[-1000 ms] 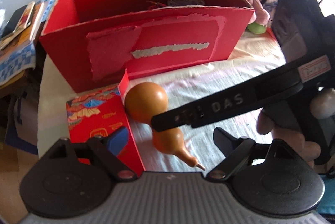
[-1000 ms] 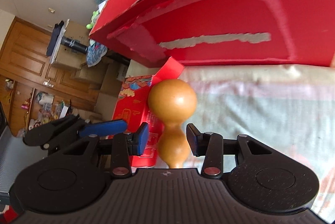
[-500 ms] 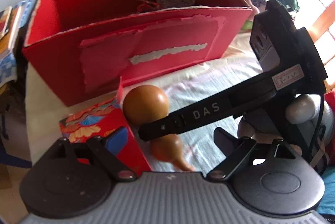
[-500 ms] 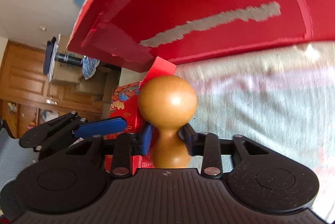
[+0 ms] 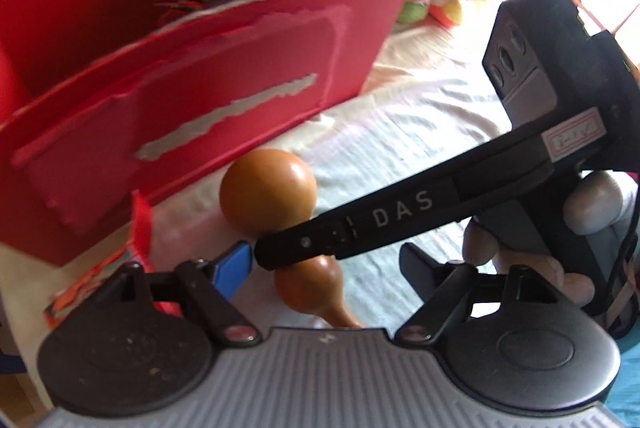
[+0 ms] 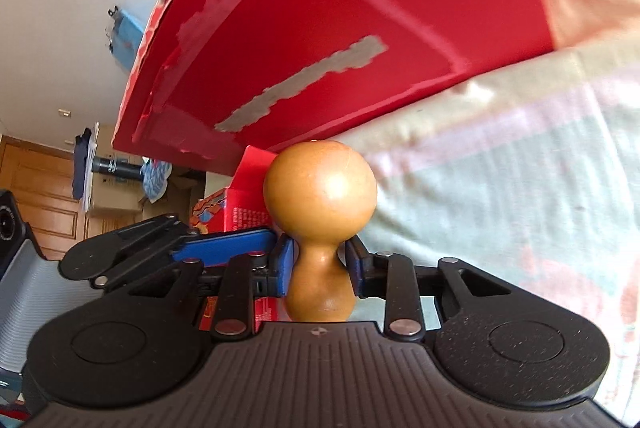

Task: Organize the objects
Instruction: 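Lift the gourd with the right gripper and carry it over the box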

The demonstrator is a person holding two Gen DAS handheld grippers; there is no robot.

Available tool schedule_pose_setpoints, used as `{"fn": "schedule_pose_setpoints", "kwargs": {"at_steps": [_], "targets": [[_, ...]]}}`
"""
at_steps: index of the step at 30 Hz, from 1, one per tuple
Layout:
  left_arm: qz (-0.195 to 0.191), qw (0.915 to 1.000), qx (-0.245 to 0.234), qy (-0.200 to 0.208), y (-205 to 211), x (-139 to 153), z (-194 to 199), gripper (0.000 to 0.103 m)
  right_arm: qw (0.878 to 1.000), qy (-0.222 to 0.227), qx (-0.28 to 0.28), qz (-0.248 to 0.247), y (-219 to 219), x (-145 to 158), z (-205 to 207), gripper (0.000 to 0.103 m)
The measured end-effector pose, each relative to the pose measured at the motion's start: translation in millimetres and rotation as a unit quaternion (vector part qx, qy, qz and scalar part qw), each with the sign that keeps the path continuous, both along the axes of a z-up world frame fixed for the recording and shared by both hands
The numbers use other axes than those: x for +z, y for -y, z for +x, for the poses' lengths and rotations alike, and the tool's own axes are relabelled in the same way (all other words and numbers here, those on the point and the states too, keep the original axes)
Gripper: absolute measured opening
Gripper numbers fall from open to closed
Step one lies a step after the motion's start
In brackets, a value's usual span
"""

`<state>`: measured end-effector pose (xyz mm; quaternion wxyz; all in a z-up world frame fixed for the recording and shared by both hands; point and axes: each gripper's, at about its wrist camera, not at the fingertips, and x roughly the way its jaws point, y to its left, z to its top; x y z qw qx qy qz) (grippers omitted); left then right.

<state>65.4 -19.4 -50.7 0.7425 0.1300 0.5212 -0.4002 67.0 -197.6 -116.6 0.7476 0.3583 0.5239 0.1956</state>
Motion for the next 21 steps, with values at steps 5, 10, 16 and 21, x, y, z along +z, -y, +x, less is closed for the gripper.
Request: {"fn": "schedule_pose_setpoints", "kwargs": {"at_steps": [5, 10, 16, 21], "targets": [[0.009, 0.9997, -0.014, -0.02, 21, -13, 6, 0.07, 1.0, 0.001, -0.011, -0.008, 19, 3, -3, 0.03], [0.013, 0.9987, -0.03, -0.04, 41, -20, 7, 0.06, 1.0, 0.006, -0.029, -0.005, 44, 5, -10, 0.03], [0.006, 0.9969, -0.072, -0.033, 73, -11, -1, 0.05, 0.998, 0.014, -0.063, -0.008, 76, 12, -29, 0.03], [-0.008, 0.9947, -0.101, -0.019, 93, 2, -6, 0.048, 0.995, 0.027, -0.099, -0.012, 102, 24, -50, 0.03]]}}
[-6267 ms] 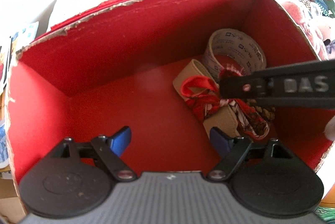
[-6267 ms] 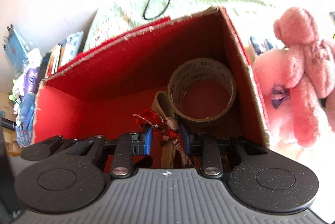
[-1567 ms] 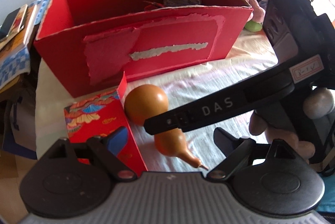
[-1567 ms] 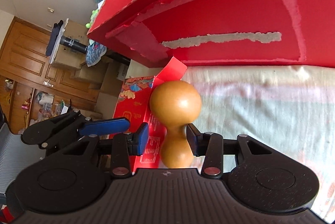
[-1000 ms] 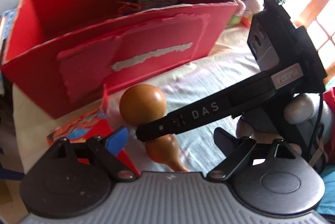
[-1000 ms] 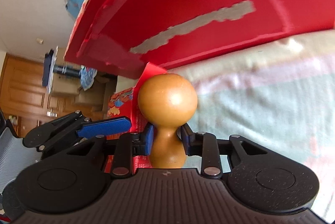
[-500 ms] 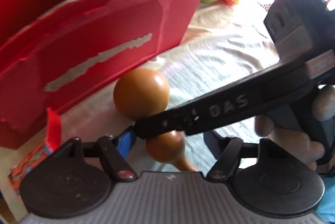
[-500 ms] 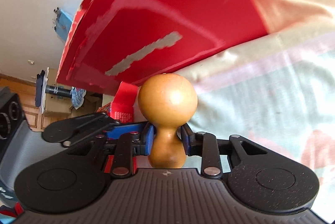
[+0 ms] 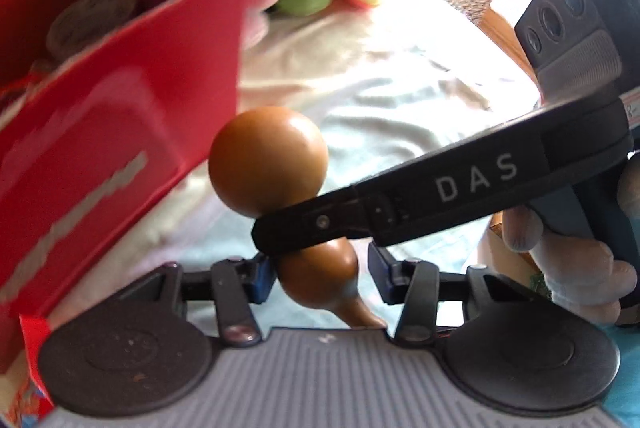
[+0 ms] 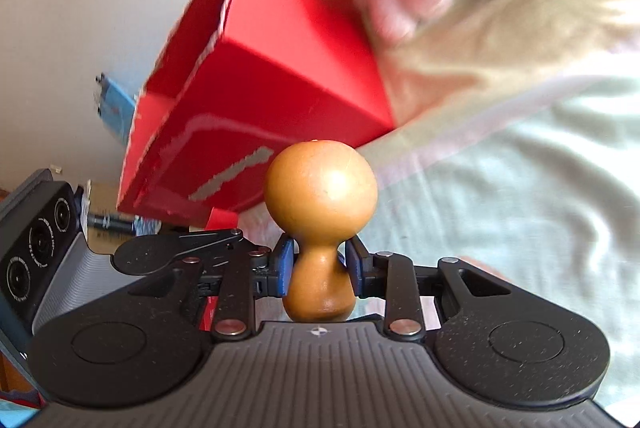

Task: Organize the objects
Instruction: 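Lift the gourd with the right gripper and carry it over the box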

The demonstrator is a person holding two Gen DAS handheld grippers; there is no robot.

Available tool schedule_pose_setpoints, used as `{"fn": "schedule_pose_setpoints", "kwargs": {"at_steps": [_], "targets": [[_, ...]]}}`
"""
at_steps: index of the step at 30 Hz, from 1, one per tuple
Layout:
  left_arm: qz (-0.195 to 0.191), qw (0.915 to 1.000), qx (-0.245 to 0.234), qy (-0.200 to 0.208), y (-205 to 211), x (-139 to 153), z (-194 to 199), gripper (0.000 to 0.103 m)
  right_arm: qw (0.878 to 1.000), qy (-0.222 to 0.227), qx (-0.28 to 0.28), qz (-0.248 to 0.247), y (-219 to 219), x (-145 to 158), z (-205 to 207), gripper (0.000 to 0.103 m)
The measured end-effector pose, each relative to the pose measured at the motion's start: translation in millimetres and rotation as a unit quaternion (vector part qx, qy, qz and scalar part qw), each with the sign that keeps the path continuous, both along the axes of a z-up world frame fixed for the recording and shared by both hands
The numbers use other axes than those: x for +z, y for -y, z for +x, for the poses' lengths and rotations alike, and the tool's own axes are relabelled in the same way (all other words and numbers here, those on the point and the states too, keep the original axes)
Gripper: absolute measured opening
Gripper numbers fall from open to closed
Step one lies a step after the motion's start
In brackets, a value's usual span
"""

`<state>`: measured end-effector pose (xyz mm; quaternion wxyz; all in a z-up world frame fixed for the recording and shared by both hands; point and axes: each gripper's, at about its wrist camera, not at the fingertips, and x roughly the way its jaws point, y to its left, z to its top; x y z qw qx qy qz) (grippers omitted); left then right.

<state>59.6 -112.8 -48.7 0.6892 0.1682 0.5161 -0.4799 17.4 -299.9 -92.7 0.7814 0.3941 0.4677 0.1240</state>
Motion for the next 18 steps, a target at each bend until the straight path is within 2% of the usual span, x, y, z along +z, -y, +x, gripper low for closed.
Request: {"fn": "schedule_pose_setpoints", "kwargs": {"at_steps": [6, 18], "targets": [[-0.033, 0.9988, -0.02, 0.03, 8, 28, -10, 0.048, 0.999, 0.024, -0.032, -0.001, 18, 21, -17, 0.03], [-0.118, 0.9905, 0.005, 0.069, -8, 87, 1, 0.047, 0.995, 0.09, -0.044, -0.025, -17, 87, 0, 0.03]]}}
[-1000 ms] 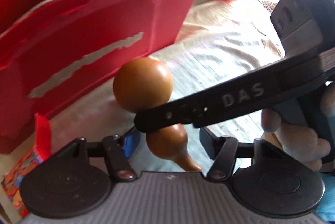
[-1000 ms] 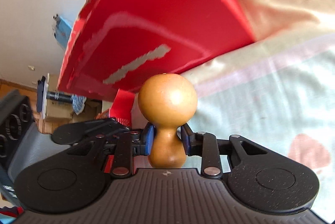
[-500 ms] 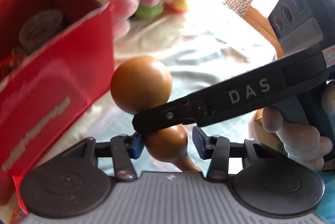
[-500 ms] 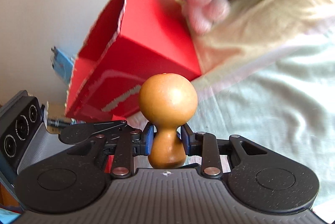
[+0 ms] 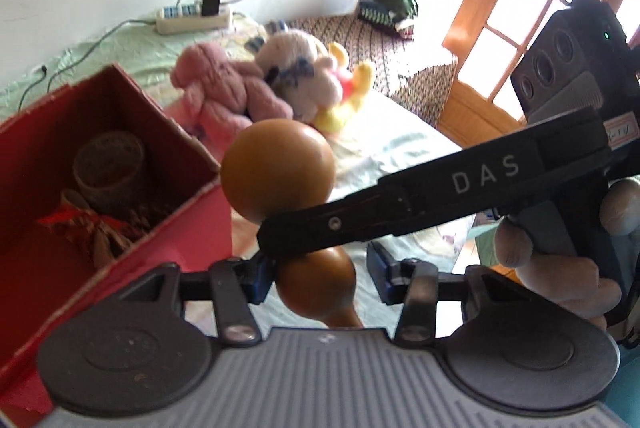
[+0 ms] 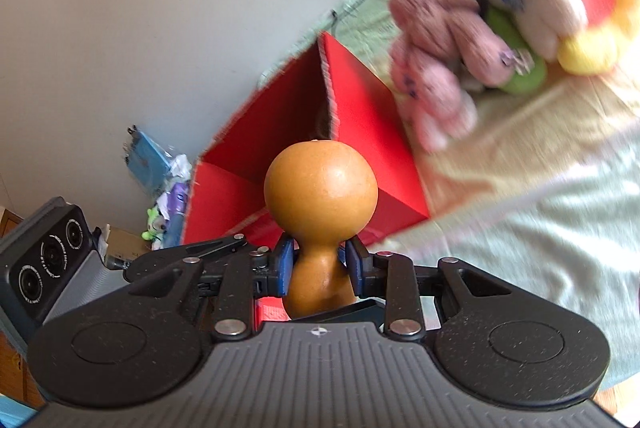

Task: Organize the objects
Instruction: 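Lift the gourd with the right gripper and carry it over the box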

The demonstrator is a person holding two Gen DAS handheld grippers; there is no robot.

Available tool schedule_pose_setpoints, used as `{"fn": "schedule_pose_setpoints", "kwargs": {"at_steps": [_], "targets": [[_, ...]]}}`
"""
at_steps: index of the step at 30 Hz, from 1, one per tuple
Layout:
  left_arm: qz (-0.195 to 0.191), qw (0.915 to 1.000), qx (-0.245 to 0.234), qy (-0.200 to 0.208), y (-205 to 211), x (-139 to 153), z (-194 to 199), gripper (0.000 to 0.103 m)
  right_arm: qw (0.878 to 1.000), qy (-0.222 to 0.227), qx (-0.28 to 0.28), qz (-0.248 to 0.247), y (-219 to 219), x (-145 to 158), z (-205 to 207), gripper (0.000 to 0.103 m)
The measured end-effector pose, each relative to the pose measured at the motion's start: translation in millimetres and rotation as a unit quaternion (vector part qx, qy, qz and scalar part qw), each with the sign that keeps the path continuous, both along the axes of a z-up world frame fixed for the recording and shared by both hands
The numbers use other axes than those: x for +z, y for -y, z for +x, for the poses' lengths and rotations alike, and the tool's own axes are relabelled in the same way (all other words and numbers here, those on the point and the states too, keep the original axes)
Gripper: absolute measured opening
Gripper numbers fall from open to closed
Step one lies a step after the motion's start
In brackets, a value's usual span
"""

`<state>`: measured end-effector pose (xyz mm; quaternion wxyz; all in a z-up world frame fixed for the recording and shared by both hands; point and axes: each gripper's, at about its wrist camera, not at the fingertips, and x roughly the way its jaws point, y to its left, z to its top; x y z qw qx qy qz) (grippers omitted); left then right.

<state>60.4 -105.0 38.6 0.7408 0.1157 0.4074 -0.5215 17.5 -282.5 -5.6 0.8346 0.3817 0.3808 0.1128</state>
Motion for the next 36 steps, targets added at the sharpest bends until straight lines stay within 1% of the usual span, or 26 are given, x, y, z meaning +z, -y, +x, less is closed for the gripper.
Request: {"fn": "schedule_pose_setpoints", "kwargs": {"at_steps": [5, 9, 14, 19, 23, 27, 36], "targets": [[-0.019, 0.9996, 0.015, 0.015, -13, 19, 9, 0.047, 1.0, 0.027, 0.007, -0.01, -10, 18, 12, 0.031], [-0.03, 0.9988, 0.033, 0.02, -20, 30, 24, 0.047, 0.999, 0.047, 0.018, -0.017, -18, 33, 30, 0.031], [-0.014, 0.997, 0.065, 0.04, -26, 48, 48, 0.047, 0.997, 0.06, 0.042, -0.018, -27, 51, 63, 0.031], [0.011, 0.9918, 0.114, 0.057, -35, 56, 75, 0.047, 0.995, 0.068, 0.075, -0.023, -43, 59, 100, 0.031], [0.034, 0.9873, 0.148, 0.049, -43, 48, 96, 0.047, 0.994, 0.047, 0.1, -0.006, -52, 50, 129, 0.031], [0.059, 0.9828, 0.173, 0.024, -48, 30, 117, 0.047, 0.994, 0.027, 0.11, -0.002, -60, 36, 153, 0.031], [0.105, 0.9722, 0.209, -0.003, -52, -1, 147, 0.048, 0.99, -0.006, 0.14, -0.009, -74, 7, 180, 0.031]]}}
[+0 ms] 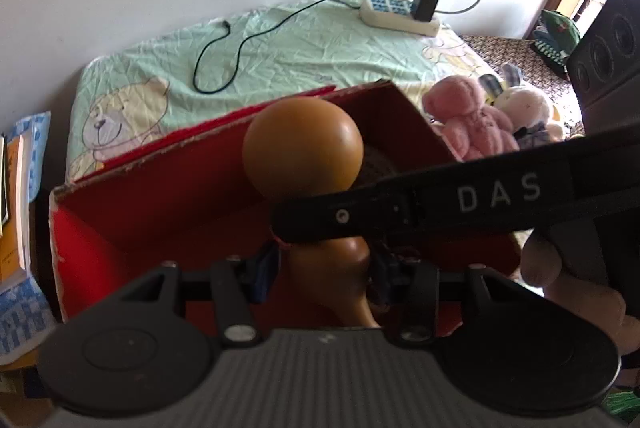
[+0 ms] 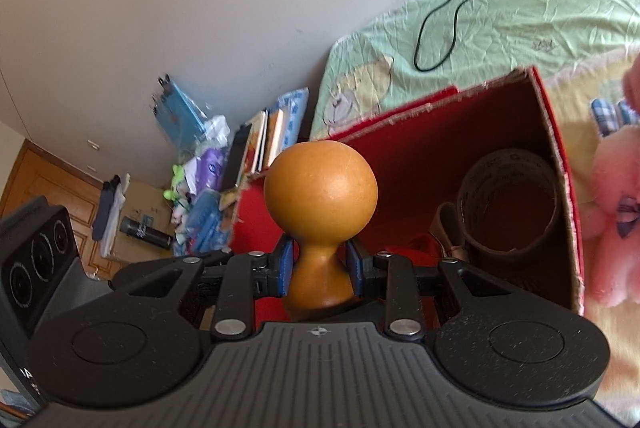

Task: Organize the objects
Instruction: 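Lift the gourd with the right gripper and carry it over the box, then lower the held gourd into the box beside the tape roll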

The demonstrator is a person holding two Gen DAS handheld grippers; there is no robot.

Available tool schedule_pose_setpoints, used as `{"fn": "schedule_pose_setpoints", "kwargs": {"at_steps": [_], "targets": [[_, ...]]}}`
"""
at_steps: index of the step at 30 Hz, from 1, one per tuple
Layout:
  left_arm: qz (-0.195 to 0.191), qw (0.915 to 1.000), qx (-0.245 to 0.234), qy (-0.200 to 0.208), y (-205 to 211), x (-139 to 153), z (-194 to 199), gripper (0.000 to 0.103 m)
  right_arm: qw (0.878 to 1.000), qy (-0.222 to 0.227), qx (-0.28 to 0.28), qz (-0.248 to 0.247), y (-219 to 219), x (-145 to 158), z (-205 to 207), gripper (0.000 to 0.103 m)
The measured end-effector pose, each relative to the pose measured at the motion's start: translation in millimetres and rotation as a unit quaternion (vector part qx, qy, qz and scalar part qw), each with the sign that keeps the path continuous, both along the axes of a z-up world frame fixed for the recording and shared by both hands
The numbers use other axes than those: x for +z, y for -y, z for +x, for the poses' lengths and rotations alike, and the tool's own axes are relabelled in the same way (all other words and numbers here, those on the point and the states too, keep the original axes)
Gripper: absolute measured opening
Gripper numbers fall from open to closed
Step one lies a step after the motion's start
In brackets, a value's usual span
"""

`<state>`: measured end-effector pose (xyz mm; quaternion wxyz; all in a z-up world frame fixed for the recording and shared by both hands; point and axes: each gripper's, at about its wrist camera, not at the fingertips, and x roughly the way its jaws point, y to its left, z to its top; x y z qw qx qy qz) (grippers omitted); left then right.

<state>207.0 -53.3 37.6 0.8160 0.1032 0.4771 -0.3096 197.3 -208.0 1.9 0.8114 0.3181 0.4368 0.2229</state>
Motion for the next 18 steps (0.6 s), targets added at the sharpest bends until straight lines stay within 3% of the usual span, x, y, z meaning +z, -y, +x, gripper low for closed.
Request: {"fn": "schedule_pose_setpoints", "kwargs": {"at_steps": [8, 18], "targets": [[0.039, 0.9988, 0.02, -0.021, 7, -28, 16, 0.051, 0.999, -0.028, 0.017, -0.007, -5, -21, 20, 0.031], [0.083, 0.9949, 0.03, -0.049, 11, -58, 29, 0.069, 0.995, -0.077, 0.03, -0.051, -13, -40, 33, 0.031]]}}
